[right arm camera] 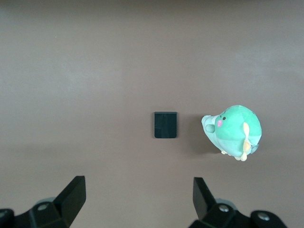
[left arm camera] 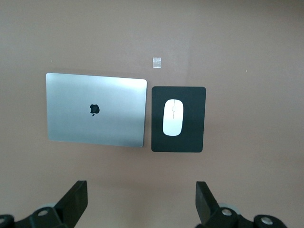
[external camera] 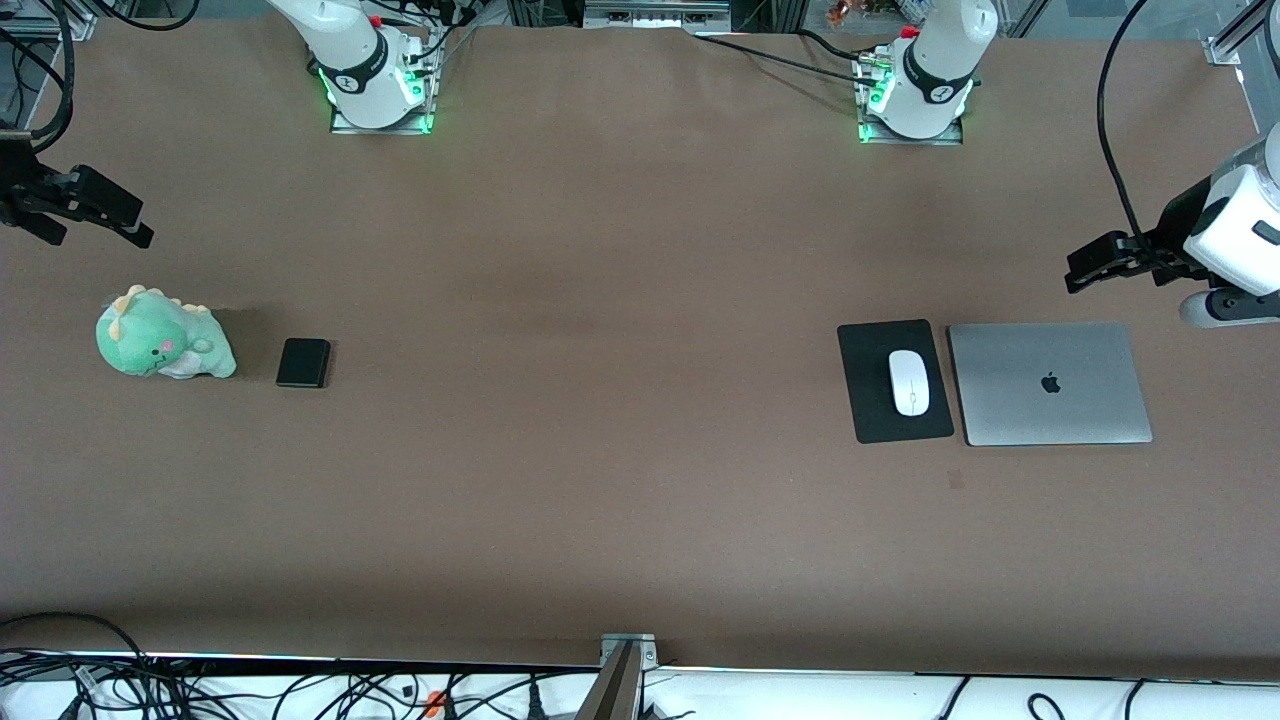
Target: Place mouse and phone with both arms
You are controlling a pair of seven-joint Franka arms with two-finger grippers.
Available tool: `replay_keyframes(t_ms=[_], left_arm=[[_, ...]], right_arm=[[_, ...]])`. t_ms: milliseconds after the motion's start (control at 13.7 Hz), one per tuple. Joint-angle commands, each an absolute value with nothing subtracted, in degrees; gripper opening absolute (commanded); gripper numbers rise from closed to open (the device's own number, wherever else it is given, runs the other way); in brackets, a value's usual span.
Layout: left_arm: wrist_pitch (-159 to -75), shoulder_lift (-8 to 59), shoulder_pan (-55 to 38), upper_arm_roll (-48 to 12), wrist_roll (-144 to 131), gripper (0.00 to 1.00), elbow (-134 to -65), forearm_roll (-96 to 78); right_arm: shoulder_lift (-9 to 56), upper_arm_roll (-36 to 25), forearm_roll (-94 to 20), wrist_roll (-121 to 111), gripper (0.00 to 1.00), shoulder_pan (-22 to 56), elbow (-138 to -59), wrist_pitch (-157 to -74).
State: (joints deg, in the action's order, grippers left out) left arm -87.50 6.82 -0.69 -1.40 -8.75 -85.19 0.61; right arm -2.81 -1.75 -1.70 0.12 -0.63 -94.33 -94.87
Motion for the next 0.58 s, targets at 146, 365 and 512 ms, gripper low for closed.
replay_keyframes(t_ms=[146,365,512], left_arm=[[-87.28,6.77,-0.44,-1.32,-7.56,1.0,-84.64,-0.62],[-87.28,6.77,-0.44,-1.32,-7.56,1.0,-84.64,-0.62],[-87.28,6.77,-0.44,-1.32,-7.56,1.0,-84.64,-0.62]], right_arm=[[-2.9,-1.41,-0.97,-0.53,1.0,-0.88,-94.31,-95.01],[-2.81,-1.41,-0.97,-0.53,1.0,-0.88,-94.31,-94.92],[-2.81,-1.41,-0.97,-0.53,1.0,-0.88,-94.31,-94.83]])
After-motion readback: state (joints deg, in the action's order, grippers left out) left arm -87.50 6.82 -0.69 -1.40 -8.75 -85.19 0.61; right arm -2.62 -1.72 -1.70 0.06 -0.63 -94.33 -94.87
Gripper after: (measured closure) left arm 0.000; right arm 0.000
